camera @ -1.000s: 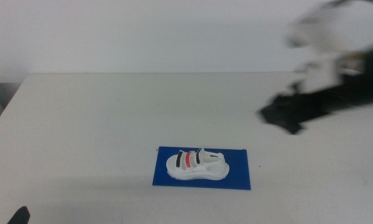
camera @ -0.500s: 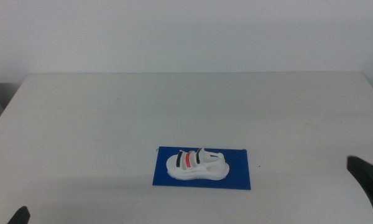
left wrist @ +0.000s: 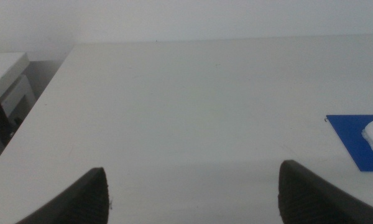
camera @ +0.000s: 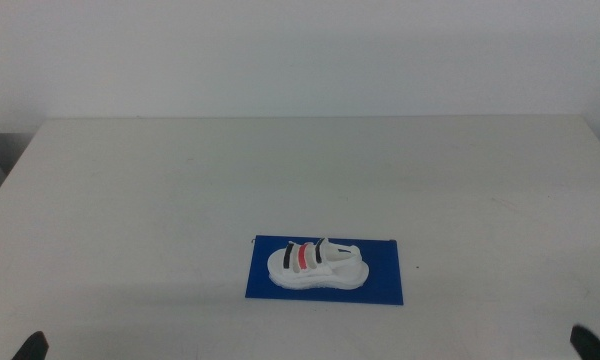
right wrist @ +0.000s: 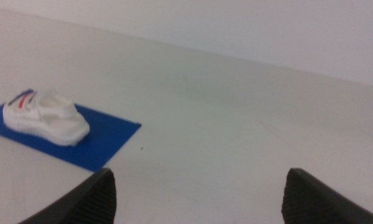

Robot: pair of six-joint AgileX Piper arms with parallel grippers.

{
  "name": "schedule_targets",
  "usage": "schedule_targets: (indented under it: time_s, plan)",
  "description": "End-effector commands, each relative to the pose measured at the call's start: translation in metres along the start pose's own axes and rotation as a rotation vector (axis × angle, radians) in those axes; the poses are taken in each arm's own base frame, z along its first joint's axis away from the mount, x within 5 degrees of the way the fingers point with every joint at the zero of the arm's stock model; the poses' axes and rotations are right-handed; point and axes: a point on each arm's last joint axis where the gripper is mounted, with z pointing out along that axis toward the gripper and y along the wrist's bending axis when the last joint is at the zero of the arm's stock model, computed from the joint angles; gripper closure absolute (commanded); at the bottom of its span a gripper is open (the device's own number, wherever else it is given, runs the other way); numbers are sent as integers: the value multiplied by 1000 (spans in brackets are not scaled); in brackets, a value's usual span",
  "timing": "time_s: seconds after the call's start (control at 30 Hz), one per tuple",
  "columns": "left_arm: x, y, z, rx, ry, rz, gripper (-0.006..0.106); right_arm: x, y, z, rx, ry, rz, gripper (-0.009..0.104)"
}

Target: Use one arm to grab the shoe from the table and place it on the mat.

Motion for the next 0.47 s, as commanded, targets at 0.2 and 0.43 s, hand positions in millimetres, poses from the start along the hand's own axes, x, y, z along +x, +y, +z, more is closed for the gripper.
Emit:
schedule_targets:
  time_s: [0.2, 0.43]
  plan:
    - [-6, 0, -1, 0, -87, -12, 7, 14, -1, -11, 30, -164, -26, 19]
    - [-5, 0, 0, 0, -85, -12, 7, 9, -1, -18, 39, -255, -45, 19]
